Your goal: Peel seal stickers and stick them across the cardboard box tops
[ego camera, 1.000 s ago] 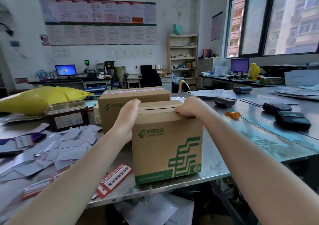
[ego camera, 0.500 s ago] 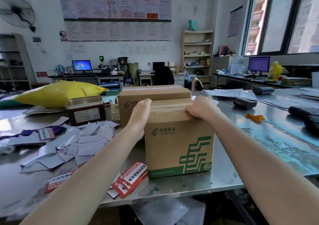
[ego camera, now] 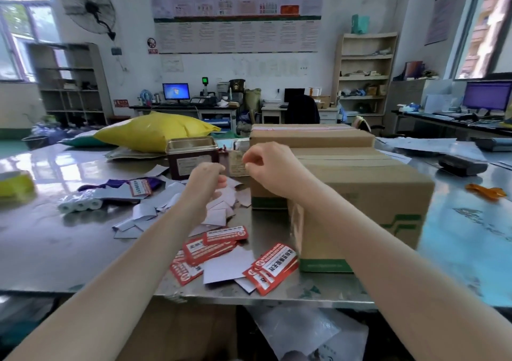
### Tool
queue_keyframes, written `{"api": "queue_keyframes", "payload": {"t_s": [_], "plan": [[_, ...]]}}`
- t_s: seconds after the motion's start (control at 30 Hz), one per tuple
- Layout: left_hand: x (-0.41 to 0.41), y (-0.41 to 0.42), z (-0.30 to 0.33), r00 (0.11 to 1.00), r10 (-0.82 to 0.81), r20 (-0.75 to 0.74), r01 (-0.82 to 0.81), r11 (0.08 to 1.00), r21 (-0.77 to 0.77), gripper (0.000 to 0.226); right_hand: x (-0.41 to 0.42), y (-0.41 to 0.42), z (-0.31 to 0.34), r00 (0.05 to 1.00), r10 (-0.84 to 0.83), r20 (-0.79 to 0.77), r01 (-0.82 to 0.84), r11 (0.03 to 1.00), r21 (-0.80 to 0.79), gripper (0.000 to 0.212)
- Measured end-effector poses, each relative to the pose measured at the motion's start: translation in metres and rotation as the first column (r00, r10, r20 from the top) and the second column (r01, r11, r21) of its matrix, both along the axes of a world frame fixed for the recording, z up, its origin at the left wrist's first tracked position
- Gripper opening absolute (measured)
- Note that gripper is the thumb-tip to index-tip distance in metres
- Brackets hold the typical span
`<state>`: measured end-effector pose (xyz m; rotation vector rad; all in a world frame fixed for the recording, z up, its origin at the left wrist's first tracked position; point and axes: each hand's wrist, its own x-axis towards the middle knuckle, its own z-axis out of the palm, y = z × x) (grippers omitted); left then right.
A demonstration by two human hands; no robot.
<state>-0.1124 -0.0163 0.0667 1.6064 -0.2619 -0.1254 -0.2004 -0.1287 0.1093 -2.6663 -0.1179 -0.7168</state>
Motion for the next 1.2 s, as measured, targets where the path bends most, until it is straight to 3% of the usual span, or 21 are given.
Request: {"api": "queue_keyframes", "payload": {"t_s": [0.1, 0.2, 0.3, 0.4, 0.5, 0.7, 0.77, 0.83, 0.9, 0.97, 1.07, 1.2], "plan": [[0.014, 0.021, -0.015, 1.000, 0.000, 0.010, -0.002, 0.992, 0.123, 0.009, 0.022, 0.011, -0.027, 0.994, 0.018, -0.108, -0.018, 1.000, 0.001, 0.026], [0.026, 0.036, -0.038, 0.997, -0.058, 0.054, 0.036, 0.938, 0.346, 0.017, 0.047, 0.016, -0.066, 0.956, -0.006, -0.295, 0.017, 0.999, 0.036, 0.027], [0.039, 0.041, -0.060, 0.995, -0.094, 0.025, 0.072, 0.883, 0.464, 0.014, 0.071, 0.015, -0.107, 0.886, -0.145, -0.440, 0.186, 0.981, 0.051, 0.027], [0.050, 0.038, -0.080, 0.995, -0.092, -0.030, 0.096, 0.875, 0.475, 0.016, 0.087, 0.008, -0.139, 0.837, -0.295, -0.461, 0.343, 0.939, 0.020, 0.034], [0.059, 0.031, -0.093, 0.988, -0.072, -0.135, 0.118, 0.919, 0.376, 0.019, 0.094, 0.002, -0.150, 0.849, -0.305, -0.432, 0.372, 0.925, 0.077, 0.039], [0.079, 0.013, -0.098, 0.981, -0.093, -0.172, 0.146, 0.933, 0.328, 0.021, 0.105, -0.007, -0.143, 0.956, -0.180, -0.233, 0.266, 0.866, 0.423, 0.032], [0.084, 0.010, -0.094, 0.977, -0.127, -0.170, 0.168, 0.954, 0.250, 0.020, 0.108, -0.009, -0.140, 0.981, -0.120, -0.154, 0.189, 0.782, 0.594, 0.034], [0.090, 0.011, -0.095, 0.978, -0.195, -0.076, 0.208, 0.946, 0.249, 0.018, 0.110, -0.009, -0.141, 0.992, -0.096, -0.086, 0.128, 0.663, 0.737, 0.032], [0.091, 0.015, -0.099, 0.962, -0.274, -0.013, 0.267, 0.926, 0.269, 0.018, 0.109, -0.010, -0.148, 0.992, -0.109, -0.060, 0.110, 0.543, 0.833, 0.026], [0.093, 0.021, -0.103, 0.950, -0.311, -0.011, 0.304, 0.920, 0.247, 0.017, 0.109, -0.015, -0.153, 0.990, -0.141, -0.025, 0.092, 0.493, 0.865, 0.018], [0.093, 0.026, -0.103, 0.942, -0.335, -0.013, 0.332, 0.926, 0.181, 0.015, 0.109, -0.019, -0.155, 0.985, -0.169, 0.034, 0.065, 0.550, 0.833, 0.017], [0.091, 0.030, -0.104, 0.945, -0.326, 0.018, 0.314, 0.924, 0.218, 0.015, 0.102, -0.014, -0.160, 0.974, -0.191, 0.123, 0.054, 0.722, 0.690, 0.025]]}}
